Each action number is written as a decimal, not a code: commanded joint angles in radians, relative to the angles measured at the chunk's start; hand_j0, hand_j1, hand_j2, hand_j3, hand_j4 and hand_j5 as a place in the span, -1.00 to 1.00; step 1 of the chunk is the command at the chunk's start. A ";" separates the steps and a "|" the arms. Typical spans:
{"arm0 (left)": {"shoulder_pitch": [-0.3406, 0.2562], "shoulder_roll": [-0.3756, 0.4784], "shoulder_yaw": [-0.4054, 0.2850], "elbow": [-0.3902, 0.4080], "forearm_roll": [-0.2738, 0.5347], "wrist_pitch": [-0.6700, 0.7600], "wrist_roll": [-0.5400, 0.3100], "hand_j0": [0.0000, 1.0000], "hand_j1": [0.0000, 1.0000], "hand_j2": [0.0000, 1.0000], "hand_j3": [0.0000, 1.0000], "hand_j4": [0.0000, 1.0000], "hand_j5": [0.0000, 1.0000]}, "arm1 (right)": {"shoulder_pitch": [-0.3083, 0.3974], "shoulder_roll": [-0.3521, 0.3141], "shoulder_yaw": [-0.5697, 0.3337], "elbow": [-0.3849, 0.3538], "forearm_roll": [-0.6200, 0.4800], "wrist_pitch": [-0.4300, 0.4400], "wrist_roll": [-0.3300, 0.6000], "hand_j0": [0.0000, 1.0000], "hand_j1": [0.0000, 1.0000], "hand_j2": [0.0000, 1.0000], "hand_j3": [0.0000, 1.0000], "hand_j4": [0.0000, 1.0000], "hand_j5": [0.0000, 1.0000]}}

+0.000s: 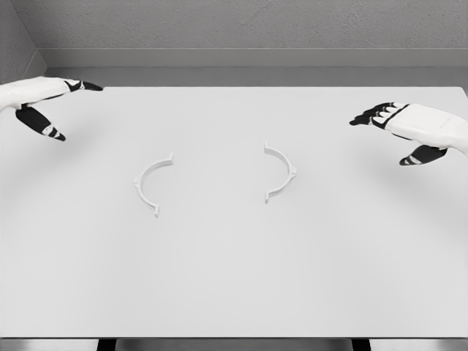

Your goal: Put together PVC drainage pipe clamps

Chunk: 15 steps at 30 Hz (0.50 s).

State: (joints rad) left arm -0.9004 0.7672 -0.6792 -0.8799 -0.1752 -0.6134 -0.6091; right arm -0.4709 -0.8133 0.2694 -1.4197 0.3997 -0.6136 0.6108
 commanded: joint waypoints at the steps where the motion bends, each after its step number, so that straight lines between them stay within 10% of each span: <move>1: 0.000 0.007 -0.046 -0.062 -0.013 0.003 -0.002 1.00 1.00 1.00 1.00 1.00 1.00 | 0.000 -0.003 -0.005 -0.010 -0.006 0.003 0.000 1.00 1.00 1.00 1.00 1.00 1.00; 5: 0.006 0.115 -0.082 -0.317 -0.047 0.003 -0.002 1.00 1.00 1.00 1.00 1.00 1.00 | 0.002 -0.003 -0.016 -0.008 -0.036 0.003 0.000 1.00 1.00 1.00 1.00 1.00 1.00; 10: 0.017 0.099 -0.080 -0.336 -0.041 0.003 -0.002 1.00 1.00 1.00 1.00 1.00 1.00 | -0.026 0.121 0.067 0.011 -0.088 0.003 0.000 1.00 1.00 1.00 1.00 1.00 1.00; 15: 0.089 -0.011 -0.083 -0.390 -0.049 0.003 -0.002 1.00 1.00 1.00 1.00 1.00 1.00 | -0.126 0.260 0.123 0.246 -0.082 0.003 0.000 1.00 1.00 1.00 1.00 1.00 1.00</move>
State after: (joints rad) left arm -0.8099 0.8010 -0.7623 -1.2576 -0.2285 -0.6141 -0.6114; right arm -0.5967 -0.6072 0.3738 -1.2541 0.3225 -0.6132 0.6112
